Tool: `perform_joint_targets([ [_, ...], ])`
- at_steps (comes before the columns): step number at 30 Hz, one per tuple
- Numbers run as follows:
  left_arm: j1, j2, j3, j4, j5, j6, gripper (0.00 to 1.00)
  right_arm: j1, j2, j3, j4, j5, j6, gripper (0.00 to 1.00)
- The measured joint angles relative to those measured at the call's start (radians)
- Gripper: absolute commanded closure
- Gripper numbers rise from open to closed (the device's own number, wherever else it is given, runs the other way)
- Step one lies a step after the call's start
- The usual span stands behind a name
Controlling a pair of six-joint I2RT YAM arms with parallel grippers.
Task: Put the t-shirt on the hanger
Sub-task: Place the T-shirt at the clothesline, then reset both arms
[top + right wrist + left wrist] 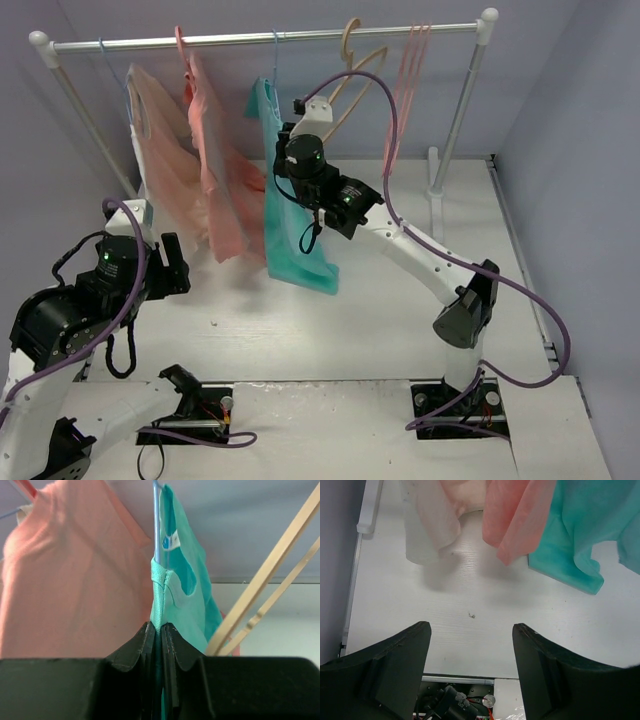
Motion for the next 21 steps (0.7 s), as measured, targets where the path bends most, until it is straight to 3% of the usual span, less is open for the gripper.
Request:
perform_joint_targets([
  [1,0.0,0.0,0.0,-0.001,0.004,0.0,0.34,0.0,0.0,-0.018,0.012,-0.004,0.0,0.87],
  [2,0.0,0.001,0.0,-0.002,0.008,0.002,0.34,-0.001,0.0,-0.032,0.022,-0.008,-0.001,0.72],
  [4,0.0,0.001,0.001,-0.003,0.016,0.005,0.34,-0.002,-0.002,-0.052,0.031,-0.029,-0.004,0.54],
  [5,0.0,0.003,0.004,-0.004,0.021,0.008,0.34,0.0,-0.004,-0.061,0.036,-0.041,-0.01,0.37],
  [8,0.0,0.01,0.023,-0.006,0.029,0.018,0.34,0.0,-0.021,-0.092,0.05,-0.08,-0.037,0.2],
  [15,0.0,0.033,0.115,-0.02,0.034,0.042,0.33,0.001,-0.208,-0.219,0.077,-0.158,-0.146,0.04],
  [21,0.0,0.041,0.192,-0.031,0.026,0.074,0.33,0.001,-0.593,-0.416,0.128,-0.14,-0.312,0.0],
])
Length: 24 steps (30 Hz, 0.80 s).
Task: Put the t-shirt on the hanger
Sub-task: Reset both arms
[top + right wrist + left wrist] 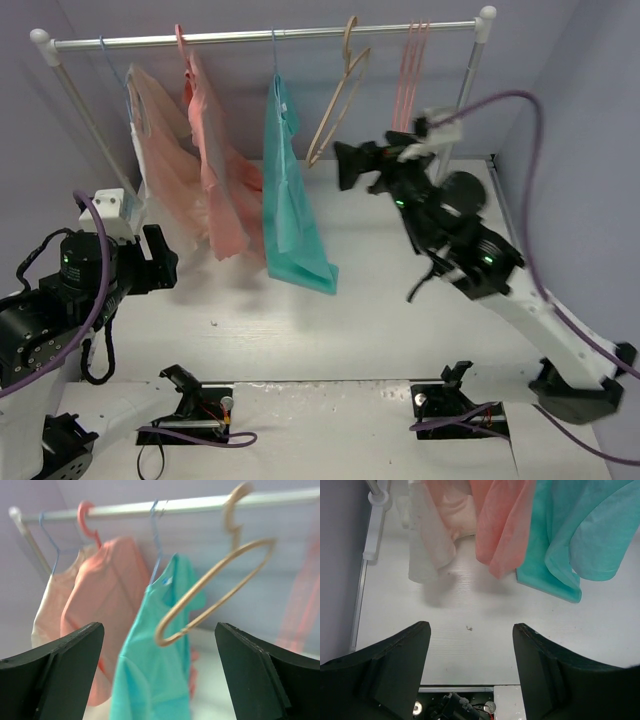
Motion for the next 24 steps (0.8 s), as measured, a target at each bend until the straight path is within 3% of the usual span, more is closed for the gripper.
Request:
perform_joint_targets([
  [6,0.0,0.0,0.014,-0.007,-0.014,0.035,0.33,-0.001,-0.404,-0.23,0.012,0.132,-0.134,0.0],
  [11,0.0,-0.016,-0.003,0.007,-0.027,0.076,0.33,-0.002,-0.628,-0.376,-0.131,0.225,-0.135,0.0],
  [17,0.0,-0.04,-0.043,0.013,-0.058,0.121,0.33,-0.002,-0.756,-0.428,-0.323,0.331,-0.079,0.0],
  [24,0.0,-0.034,-0.108,0.068,-0.056,0.129,0.33,-0.002,-0.791,-0.409,-0.386,0.369,-0.069,0.0],
])
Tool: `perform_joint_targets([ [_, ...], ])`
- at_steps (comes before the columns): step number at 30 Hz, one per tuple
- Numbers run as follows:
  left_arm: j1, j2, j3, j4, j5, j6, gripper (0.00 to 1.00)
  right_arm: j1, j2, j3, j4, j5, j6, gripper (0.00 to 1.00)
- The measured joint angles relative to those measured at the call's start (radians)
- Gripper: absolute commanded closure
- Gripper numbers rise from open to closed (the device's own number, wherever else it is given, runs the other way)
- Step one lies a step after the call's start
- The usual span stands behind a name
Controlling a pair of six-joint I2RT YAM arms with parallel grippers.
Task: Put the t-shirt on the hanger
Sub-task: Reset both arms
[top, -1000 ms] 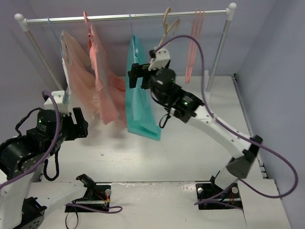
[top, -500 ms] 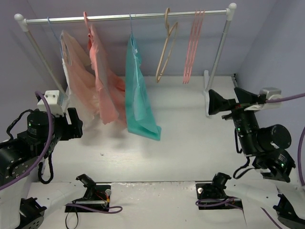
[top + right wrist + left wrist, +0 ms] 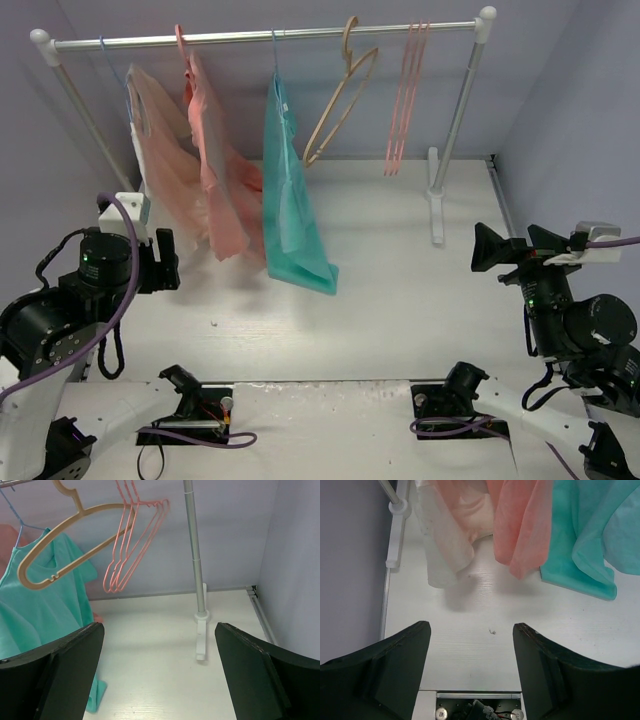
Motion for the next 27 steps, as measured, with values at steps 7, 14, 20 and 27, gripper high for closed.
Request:
perform_joint_targets([
  [7,0.0,0.013,-0.047,0.047,0.013,-0.016,0.33,0.0,0.0,0.041,-0.017,0.003,-0.014,0.0],
  [14,0.0,0.002,-0.085,0.073,0.015,-0.045,0.33,0.001,0.003,0.06,-0.038,0.002,-0.018,0.0],
  [20,0.0,0.002,-0.085,0.076,0.015,-0.057,0.33,0.001,0.016,0.06,-0.041,-0.006,-0.024,0.0],
  [27,0.0,0.002,-0.085,0.076,0.016,-0.077,0.33,0.002,0.042,0.06,-0.041,-0.029,-0.027,0.0],
])
